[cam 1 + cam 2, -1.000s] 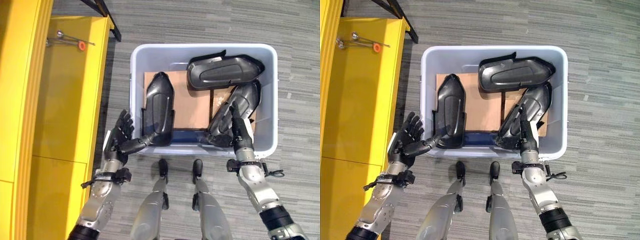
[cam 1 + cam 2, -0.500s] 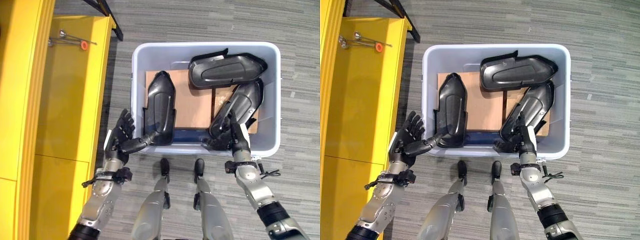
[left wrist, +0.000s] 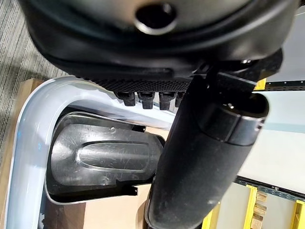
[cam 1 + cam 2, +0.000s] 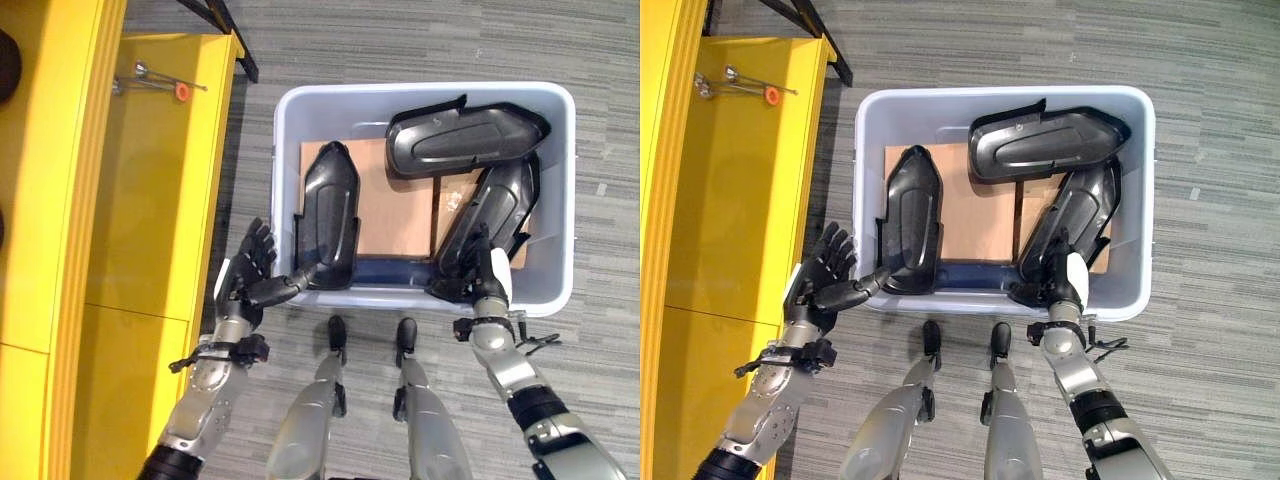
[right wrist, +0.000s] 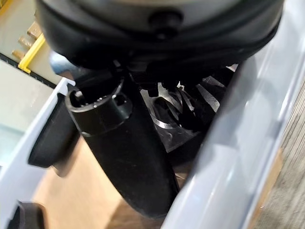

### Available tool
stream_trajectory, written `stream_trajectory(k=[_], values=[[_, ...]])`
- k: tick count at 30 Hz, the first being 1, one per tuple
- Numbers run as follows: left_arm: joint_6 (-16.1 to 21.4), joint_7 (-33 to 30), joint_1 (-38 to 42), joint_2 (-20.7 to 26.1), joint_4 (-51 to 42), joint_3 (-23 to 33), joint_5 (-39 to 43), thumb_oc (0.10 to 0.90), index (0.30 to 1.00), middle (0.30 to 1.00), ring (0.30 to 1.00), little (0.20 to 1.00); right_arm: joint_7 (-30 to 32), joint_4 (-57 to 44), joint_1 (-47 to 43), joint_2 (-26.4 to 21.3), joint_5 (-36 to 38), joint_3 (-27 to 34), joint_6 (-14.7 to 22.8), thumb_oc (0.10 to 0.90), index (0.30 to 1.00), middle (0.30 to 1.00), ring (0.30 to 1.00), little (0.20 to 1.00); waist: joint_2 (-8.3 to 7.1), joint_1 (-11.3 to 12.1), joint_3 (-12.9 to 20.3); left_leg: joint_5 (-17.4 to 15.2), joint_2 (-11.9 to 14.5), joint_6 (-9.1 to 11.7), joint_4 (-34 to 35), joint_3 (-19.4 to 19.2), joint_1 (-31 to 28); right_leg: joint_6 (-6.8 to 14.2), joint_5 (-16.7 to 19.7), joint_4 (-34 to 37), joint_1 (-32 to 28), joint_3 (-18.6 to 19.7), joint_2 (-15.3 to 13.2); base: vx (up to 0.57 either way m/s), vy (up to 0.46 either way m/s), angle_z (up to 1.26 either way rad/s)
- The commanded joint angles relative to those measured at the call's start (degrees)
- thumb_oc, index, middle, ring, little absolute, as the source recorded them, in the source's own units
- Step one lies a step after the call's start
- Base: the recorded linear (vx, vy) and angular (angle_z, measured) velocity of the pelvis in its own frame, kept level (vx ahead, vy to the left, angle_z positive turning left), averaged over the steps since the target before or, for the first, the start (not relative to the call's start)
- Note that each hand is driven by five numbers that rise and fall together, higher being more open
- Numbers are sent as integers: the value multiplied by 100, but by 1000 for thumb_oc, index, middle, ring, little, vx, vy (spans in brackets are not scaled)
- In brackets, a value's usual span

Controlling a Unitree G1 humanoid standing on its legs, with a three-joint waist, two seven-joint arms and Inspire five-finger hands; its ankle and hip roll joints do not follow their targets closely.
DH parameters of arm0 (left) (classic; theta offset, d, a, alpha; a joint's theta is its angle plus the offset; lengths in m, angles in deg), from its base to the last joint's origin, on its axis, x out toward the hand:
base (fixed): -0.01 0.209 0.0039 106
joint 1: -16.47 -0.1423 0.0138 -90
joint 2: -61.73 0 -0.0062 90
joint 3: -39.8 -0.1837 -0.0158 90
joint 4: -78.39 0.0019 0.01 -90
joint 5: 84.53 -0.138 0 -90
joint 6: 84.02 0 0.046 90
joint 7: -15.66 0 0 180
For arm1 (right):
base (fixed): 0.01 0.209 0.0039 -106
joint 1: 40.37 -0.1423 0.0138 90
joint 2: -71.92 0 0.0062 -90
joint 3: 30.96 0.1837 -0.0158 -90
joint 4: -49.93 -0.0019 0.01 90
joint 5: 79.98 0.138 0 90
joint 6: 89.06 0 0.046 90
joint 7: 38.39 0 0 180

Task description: Move parts from the plastic box to the shelf.

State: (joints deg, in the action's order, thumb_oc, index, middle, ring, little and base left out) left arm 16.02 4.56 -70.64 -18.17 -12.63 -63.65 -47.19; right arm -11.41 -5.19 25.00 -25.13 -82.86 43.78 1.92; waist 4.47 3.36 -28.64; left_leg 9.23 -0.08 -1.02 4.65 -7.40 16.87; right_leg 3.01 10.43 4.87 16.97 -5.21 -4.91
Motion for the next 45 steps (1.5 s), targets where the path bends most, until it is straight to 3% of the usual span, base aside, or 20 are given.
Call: stream_trajectory(k=[1,11,12,13,24,35,45], values=[[528,-103,205,124,-422,-97,-137,900,1000,1000,1000,1000,3,709,-335,111,-194,-345,-72,900,1000,1000,1000,1000,26,157,240,-482,-8,63,-151,-19,-183,437,-208,-591,168,94,-525,0,0,0],[529,-56,347,106,-391,-359,-47,900,1000,1000,1000,1000,-381,2942,-937,700,-35,-1009,-176,900,1000,1000,1000,1000,234,344,262,-467,-31,81,-133,6,-207,430,-232,-596,135,56,-534,0,0,0],[535,-25,377,111,-363,-413,-37,900,1000,1000,1000,1000,-528,3290,-959,815,-97,-1181,-195,416,322,322,322,322,274,385,283,-463,-32,87,-116,13,-237,431,-239,-582,110,50,-535,14,-3,4],[535,-24,376,111,-364,-412,-37,900,1000,1000,1000,1000,-528,3293,-960,816,-97,-1183,-193,400,300,300,300,300,274,384,283,-463,-31,87,-114,13,-239,431,-239,-582,109,50,-535,0,0,0],[566,-60,434,43,-260,-500,-107,900,1000,1000,1000,1000,-653,3384,-862,926,-247,-1407,-184,400,300,300,300,300,283,378,344,-460,-15,106,-59,18,-328,429,-271,-579,63,67,-518,0,0,0],[568,-207,451,52,-180,-472,-187,900,1000,1000,1000,1000,-444,2423,-762,770,-412,-1496,-145,400,300,300,300,300,180,294,446,-489,24,112,-42,27,-459,431,-328,-622,-41,79,-508,0,0,0],[534,-301,421,67,-93,-291,-364,900,1000,1000,1000,1000,-238,339,-487,43,-914,-1137,-207,400,300,300,300,300,-46,132,614,-537,72,115,-16,44,-672,439,-361,-646,-208,101,-492,0,0,0]])
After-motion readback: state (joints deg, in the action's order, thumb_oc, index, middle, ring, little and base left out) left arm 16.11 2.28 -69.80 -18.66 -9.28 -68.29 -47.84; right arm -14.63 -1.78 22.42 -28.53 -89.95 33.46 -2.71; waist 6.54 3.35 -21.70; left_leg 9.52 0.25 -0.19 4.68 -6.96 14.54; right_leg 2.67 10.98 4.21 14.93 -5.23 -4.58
